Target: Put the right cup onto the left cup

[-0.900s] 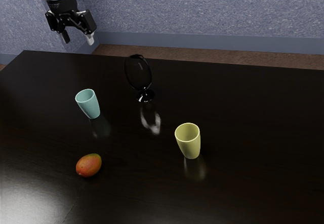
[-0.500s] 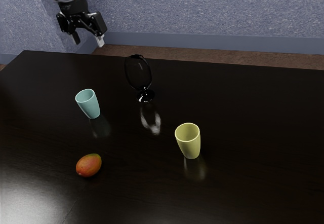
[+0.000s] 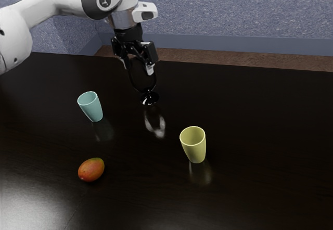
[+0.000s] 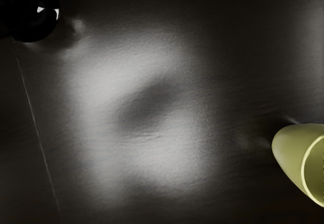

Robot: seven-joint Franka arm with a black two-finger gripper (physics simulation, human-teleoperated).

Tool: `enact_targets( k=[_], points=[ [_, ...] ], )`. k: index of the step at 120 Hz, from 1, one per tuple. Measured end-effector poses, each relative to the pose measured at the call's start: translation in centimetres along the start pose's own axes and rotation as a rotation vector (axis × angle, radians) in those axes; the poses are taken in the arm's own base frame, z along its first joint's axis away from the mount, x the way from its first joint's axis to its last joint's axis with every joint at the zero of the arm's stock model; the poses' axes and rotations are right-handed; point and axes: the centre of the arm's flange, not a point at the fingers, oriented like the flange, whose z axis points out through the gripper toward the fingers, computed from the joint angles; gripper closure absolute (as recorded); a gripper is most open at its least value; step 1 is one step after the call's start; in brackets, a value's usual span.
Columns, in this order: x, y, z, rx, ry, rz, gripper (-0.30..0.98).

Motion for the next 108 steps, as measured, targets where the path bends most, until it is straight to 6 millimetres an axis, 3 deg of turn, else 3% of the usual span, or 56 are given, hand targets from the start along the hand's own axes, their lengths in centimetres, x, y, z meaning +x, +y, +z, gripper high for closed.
enact_targets(
  k=[35, 51, 85, 108],
  points=[
    [-1.9, 8.3, 1.6, 0.001, 0.007, 0.108, 0.0],
    [-2.6, 10.6, 2.5, 0.002, 0.003, 0.133, 0.0],
    [-2.0, 10.7, 7.8, -0.007, -0.036, 0.101, 0.0],
    [-1.1, 10.9, 10.3, -0.029, -0.048, 0.06, 0.0]
  ],
)
